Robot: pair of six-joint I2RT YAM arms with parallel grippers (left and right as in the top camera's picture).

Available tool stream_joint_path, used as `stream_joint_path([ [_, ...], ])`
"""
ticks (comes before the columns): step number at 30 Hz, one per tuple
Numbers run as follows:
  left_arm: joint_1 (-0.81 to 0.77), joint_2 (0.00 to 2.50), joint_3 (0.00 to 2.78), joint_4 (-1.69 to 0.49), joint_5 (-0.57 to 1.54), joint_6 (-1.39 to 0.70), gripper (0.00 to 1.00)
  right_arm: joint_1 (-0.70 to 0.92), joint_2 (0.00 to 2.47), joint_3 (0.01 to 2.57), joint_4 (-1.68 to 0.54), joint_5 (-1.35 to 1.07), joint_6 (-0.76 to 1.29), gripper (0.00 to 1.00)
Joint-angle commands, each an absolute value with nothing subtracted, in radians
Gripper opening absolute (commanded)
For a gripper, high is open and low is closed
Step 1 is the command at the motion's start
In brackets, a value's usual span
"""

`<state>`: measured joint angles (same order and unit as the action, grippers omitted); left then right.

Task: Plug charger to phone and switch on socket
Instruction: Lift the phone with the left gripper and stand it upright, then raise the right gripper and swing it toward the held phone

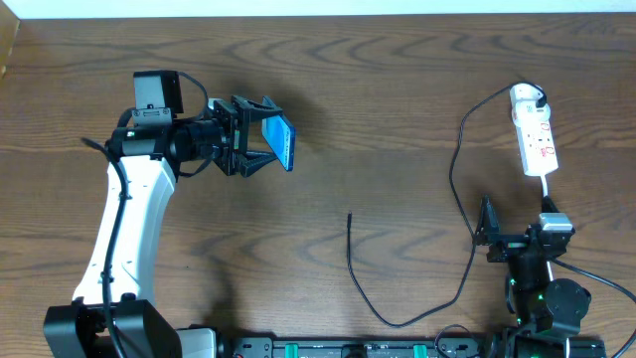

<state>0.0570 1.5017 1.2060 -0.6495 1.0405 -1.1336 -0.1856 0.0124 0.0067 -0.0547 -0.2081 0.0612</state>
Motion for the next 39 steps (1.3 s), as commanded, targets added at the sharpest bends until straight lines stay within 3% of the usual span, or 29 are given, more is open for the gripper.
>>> stream_joint_path([
  [1,0.060,1.485,1.208,-0.646,1.060,-1.143,0.07,-0.179,0.007,0.006,-0.060,-0.204,0.073,0.99],
  [26,0.060,1.485,1.208,-0.527,1.030,-1.192,0.07,-0.179,0.067,0.012,0.064,-0.306,0.050,0.99],
  [35,0.060,1.485,1.208,-0.464,1.030,-1.217,0.07,-0.179,0.510,0.196,0.180,-0.321,-0.051,0.99],
  [39,0.060,1.485,1.208,-0.461,1.002,-1.218,0.07,-0.179,0.805,0.357,0.232,-0.463,-0.051,0.99],
])
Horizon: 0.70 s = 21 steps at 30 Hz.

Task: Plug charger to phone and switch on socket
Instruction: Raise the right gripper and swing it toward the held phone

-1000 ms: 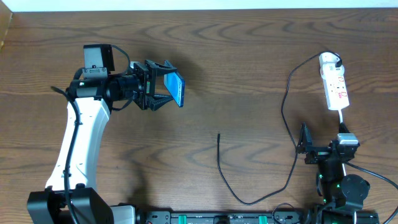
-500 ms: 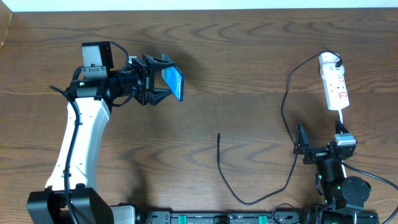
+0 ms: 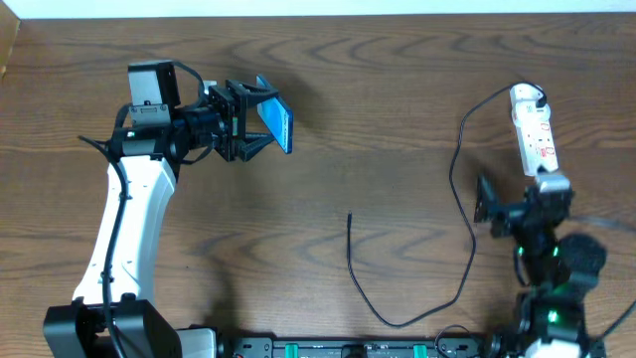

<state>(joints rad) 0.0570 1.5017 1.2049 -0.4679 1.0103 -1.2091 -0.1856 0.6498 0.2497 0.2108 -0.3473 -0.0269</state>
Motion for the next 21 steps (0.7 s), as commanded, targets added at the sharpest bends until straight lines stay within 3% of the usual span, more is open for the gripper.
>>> stream_joint_path([
  [1,0.060,1.485,1.208,-0.459,0.991,-1.220,0.07,-0.179,0.857,0.389,0.236,-0.498,-0.051,0.99],
  [11,0.059,1.485,1.208,-0.405,0.825,-1.259,0.07,-0.179,1.402,0.781,0.236,-1.014,-0.012,0.99],
  [18,0.033,1.485,1.208,-0.406,0.778,-1.262,0.07,-0.183,1.451,0.791,0.347,-1.118,-0.003,0.99],
  [21,-0.006,1.485,1.208,-0.406,0.733,-1.262,0.07,-0.183,1.451,0.791,0.435,-1.118,0.102,0.99],
])
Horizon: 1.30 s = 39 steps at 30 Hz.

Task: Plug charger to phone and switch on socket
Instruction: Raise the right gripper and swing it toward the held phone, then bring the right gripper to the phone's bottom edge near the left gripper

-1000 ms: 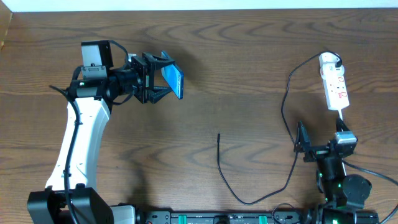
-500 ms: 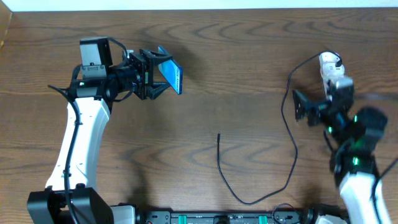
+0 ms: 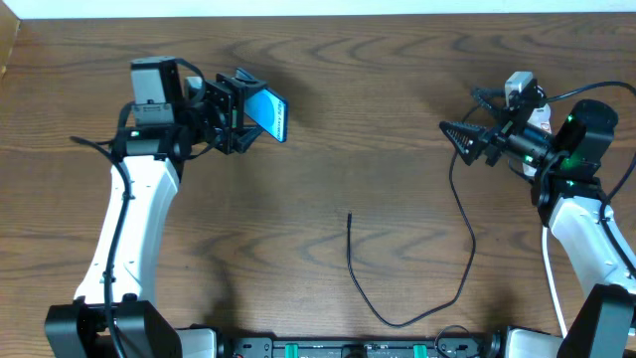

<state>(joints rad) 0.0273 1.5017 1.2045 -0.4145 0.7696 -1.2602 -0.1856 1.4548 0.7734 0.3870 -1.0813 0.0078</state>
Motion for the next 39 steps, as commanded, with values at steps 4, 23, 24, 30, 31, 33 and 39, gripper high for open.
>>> stream_joint_path([
  [4,-0.048,1.485,1.208,-0.406,0.678,-1.262,0.07,-0.184,1.451,0.791,0.498,-1.090,0.318,0.99],
  [23,-0.130,1.485,1.208,-0.406,0.560,-1.304,0.07,0.134,1.451,0.791,0.492,-0.899,0.639,0.99],
  [24,-0.136,1.486,1.208,-0.406,0.554,-1.304,0.07,0.138,1.451,0.791,0.490,-0.899,0.639,0.99],
  [30,-0.195,1.486,1.208,-0.406,0.458,-1.304,0.07,0.212,1.452,0.791,0.420,-0.827,0.607,0.99],
  [31,-0.206,1.486,1.208,-0.406,0.446,-1.304,0.07,0.229,1.452,0.791,0.411,-0.818,0.587,0.99],
  [33,-0.221,1.487,1.208,-0.406,0.413,-1.304,0.07,0.245,1.452,0.791,0.409,-0.817,0.574,0.99],
  [39,-0.281,1.487,1.208,-0.405,0.297,-1.369,0.07,0.318,1.452,0.791,0.314,-0.644,0.498,0.99],
])
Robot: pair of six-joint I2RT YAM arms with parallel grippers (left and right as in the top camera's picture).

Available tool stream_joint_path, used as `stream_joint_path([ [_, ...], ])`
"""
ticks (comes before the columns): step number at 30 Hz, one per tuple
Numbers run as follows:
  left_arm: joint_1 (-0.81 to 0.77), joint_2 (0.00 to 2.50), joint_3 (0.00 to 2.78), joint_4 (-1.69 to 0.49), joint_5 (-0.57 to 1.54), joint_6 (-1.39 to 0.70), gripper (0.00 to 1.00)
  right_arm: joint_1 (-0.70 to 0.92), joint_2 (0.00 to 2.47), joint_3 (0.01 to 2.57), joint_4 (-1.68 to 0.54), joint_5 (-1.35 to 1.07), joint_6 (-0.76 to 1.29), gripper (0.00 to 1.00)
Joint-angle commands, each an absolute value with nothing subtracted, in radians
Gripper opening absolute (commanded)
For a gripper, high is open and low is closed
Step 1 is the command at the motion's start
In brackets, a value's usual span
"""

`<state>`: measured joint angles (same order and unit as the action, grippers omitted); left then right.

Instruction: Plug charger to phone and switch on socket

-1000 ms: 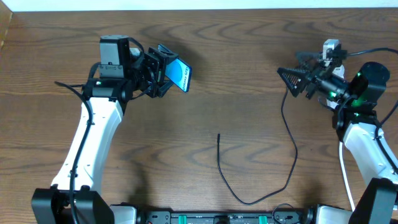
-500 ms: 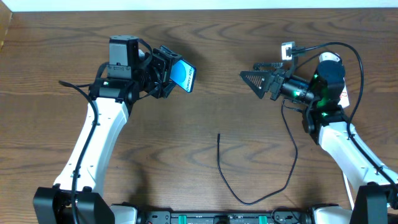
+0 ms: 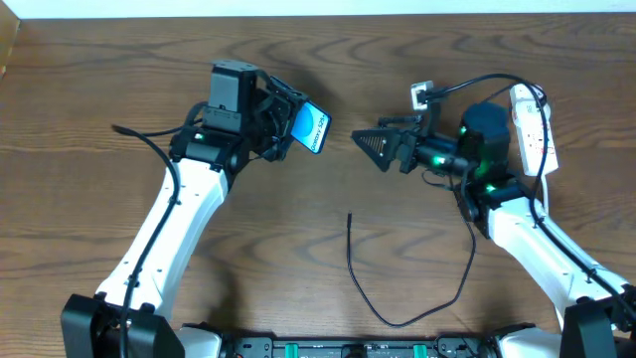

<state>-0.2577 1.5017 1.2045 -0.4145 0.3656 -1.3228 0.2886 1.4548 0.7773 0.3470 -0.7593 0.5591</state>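
Note:
In the overhead view my left gripper [image 3: 294,127] is shut on the phone [image 3: 314,127], a blue-screened slab held tilted above the table's back middle. My right gripper [image 3: 364,140] faces it from the right, a short gap away. It is open and holds nothing. The black charger cable [image 3: 397,322] lies on the table, its free plug end [image 3: 350,216] below the two grippers. It loops forward and back up to the white power strip [image 3: 543,144] at the far right, partly hidden behind my right arm. The socket switch cannot be made out.
The wooden table [image 3: 119,60] carries nothing else. The cable's loop reaches close to the front edge, where a black rail [image 3: 328,348] runs. A white wall strip borders the back edge.
My left arm has carried the phone right, from the back left to the back middle. My right gripper has moved left, from beside the power strip to just right of the phone.
At first my left gripper held the phone at the back left while my right arm sat folded at the front right. The right arm then rose toward the power strip and stood beside it, open. Now both grippers face each other above the cable's free end.

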Motion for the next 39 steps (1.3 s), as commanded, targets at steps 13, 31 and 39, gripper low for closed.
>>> stream_joint_path([
  [13,-0.327,1.487,1.208,-0.402,0.274,-1.386,0.08,0.416,1.452,0.791,0.347,-0.601,0.493,0.99],
  [31,-0.430,1.487,1.208,-0.371,0.275,-1.406,0.07,0.427,1.452,0.791,0.350,-0.574,0.493,0.99],
  [39,-0.462,1.487,1.208,-0.369,0.275,-1.437,0.07,0.427,1.452,0.791,0.348,-0.552,0.493,0.99],
])
